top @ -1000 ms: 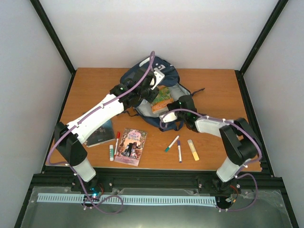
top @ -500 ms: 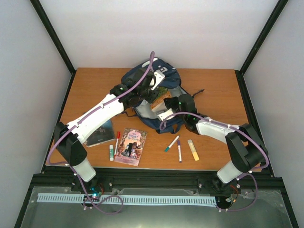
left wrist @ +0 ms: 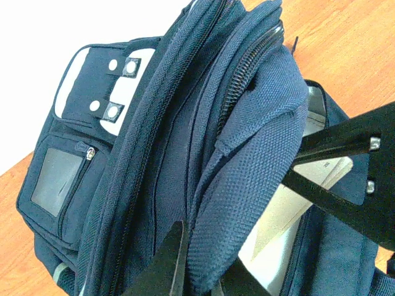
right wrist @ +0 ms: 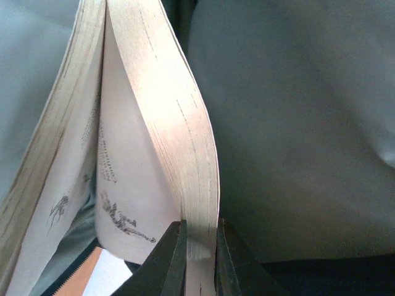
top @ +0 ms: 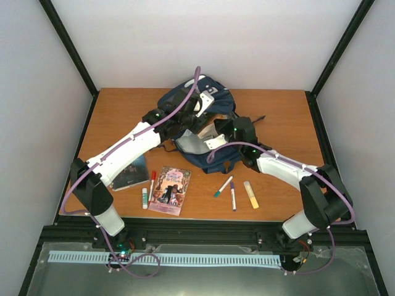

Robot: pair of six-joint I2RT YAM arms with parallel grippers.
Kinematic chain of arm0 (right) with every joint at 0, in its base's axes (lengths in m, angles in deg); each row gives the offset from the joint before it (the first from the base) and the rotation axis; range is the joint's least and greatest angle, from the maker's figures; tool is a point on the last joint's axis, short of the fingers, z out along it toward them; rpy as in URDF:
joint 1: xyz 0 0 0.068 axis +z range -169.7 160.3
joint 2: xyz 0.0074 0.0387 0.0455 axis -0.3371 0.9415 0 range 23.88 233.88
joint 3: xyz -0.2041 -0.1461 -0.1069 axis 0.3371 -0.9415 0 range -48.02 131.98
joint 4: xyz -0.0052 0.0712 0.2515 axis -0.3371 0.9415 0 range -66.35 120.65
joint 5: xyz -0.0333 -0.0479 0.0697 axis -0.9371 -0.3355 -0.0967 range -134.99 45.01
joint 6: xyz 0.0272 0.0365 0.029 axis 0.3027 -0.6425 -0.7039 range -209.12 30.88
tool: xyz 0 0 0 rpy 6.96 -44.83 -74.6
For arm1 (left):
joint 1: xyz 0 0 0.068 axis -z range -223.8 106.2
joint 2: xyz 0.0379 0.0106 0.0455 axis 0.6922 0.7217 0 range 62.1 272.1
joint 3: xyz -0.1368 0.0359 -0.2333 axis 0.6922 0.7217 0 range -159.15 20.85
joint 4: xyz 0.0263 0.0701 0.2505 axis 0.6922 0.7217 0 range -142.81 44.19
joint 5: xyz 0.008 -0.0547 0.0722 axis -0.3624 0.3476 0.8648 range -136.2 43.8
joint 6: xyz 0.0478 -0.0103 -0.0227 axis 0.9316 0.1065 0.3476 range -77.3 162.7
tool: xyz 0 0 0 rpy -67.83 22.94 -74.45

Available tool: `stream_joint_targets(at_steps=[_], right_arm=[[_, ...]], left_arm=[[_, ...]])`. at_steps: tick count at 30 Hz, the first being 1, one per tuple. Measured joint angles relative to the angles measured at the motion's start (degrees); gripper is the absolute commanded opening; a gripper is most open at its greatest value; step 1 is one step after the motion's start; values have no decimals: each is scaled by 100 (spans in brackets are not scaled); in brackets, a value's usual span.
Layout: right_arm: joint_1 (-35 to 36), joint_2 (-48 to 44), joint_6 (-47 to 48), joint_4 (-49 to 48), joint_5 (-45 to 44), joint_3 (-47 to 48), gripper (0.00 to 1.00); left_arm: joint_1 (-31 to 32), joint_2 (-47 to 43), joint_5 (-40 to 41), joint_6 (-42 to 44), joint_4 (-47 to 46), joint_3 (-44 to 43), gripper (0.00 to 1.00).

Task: Pack the student bag
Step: Place the book in the student bag.

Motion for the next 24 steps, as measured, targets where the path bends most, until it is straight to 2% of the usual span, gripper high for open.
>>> stream_joint_targets(at_steps=[10,24], right_arm=[[9,365,129,-308,162,66,3],[422,538,1049,-380,343,448,3]], left_arm=[[-2,0,-68,15,2,0,1],[-22,0,-146,44,2,0,1]])
